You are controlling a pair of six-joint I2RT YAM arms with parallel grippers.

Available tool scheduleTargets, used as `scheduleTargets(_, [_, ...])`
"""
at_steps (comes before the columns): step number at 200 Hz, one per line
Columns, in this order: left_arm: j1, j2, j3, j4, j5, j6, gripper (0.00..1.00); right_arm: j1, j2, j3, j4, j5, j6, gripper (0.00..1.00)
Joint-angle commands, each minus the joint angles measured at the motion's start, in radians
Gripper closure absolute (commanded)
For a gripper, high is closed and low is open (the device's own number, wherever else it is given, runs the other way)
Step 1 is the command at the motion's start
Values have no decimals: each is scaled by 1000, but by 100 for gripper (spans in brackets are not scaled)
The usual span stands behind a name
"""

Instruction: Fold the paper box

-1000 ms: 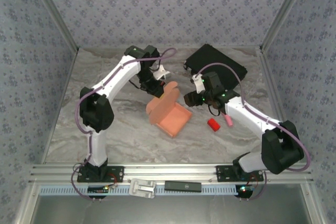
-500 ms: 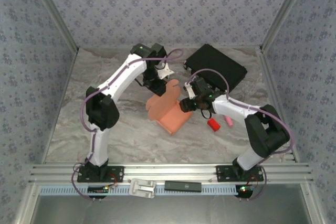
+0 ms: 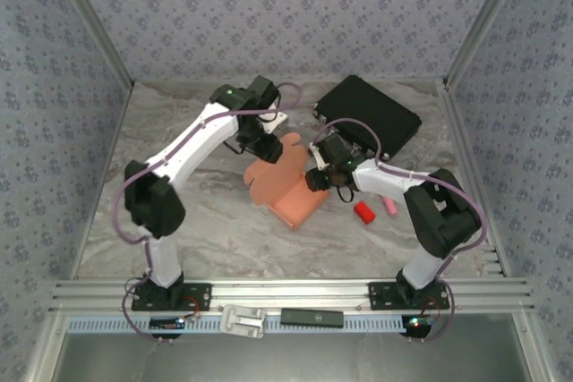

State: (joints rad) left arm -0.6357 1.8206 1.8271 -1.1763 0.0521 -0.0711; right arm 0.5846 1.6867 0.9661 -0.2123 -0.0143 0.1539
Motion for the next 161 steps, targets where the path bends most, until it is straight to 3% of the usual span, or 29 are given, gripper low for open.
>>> scheduleTargets(1, [-47, -219, -91, 170, -216, -181, 37, 11, 29, 23, -16, 42, 15, 57])
scheduleTargets(18, [-56, -355, -202, 255, -246, -243, 29, 18, 34, 29, -20, 64, 17, 62])
scheduleTargets(95, [-66, -669, -474, 367, -318, -362, 29, 86, 31, 33, -62, 266, 215, 87])
scheduleTargets(161, [-40, -705, -620, 430, -252, -402, 31, 176, 8, 78, -238, 386, 582, 88])
